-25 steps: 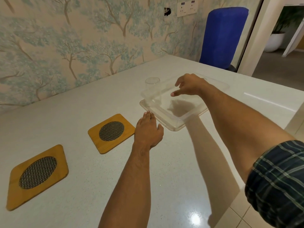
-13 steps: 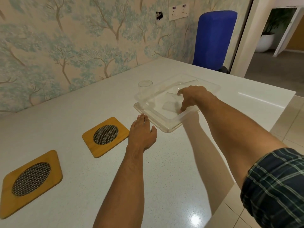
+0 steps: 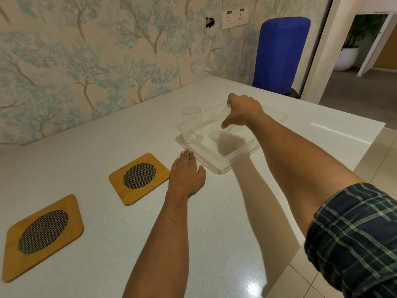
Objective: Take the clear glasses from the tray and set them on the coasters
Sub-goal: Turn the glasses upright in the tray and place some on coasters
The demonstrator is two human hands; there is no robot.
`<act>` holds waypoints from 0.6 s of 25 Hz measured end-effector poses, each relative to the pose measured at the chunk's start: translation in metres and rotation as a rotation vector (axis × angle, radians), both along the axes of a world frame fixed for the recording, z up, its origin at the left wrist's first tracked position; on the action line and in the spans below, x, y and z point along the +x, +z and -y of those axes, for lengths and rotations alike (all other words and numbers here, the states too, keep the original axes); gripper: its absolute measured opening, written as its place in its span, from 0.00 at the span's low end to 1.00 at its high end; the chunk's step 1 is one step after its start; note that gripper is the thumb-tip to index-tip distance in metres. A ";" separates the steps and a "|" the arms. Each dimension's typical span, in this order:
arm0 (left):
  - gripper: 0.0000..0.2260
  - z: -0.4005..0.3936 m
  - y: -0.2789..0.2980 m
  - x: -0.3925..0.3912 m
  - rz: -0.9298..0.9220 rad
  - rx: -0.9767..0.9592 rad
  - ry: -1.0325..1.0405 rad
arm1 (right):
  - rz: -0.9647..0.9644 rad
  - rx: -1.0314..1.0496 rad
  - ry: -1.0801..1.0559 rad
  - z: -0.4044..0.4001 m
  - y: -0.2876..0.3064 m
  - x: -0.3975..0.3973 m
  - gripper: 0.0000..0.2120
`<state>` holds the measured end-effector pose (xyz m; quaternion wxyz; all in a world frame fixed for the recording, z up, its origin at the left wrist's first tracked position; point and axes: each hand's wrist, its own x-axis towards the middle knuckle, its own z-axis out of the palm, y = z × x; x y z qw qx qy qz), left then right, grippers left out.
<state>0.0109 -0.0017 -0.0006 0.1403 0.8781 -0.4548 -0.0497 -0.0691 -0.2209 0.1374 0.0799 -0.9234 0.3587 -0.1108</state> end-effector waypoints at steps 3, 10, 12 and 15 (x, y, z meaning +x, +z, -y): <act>0.31 0.002 0.001 0.000 0.000 0.003 -0.001 | 0.059 0.009 -0.020 0.000 0.001 0.011 0.38; 0.31 0.000 -0.002 0.006 0.005 -0.003 0.024 | 0.132 -0.022 0.062 -0.005 -0.007 0.049 0.25; 0.31 0.001 -0.002 0.004 0.002 -0.002 0.018 | 0.132 -0.038 0.071 -0.006 -0.007 0.051 0.22; 0.31 0.003 -0.001 0.001 0.007 0.000 0.011 | 0.112 -0.089 0.071 -0.003 -0.007 0.048 0.21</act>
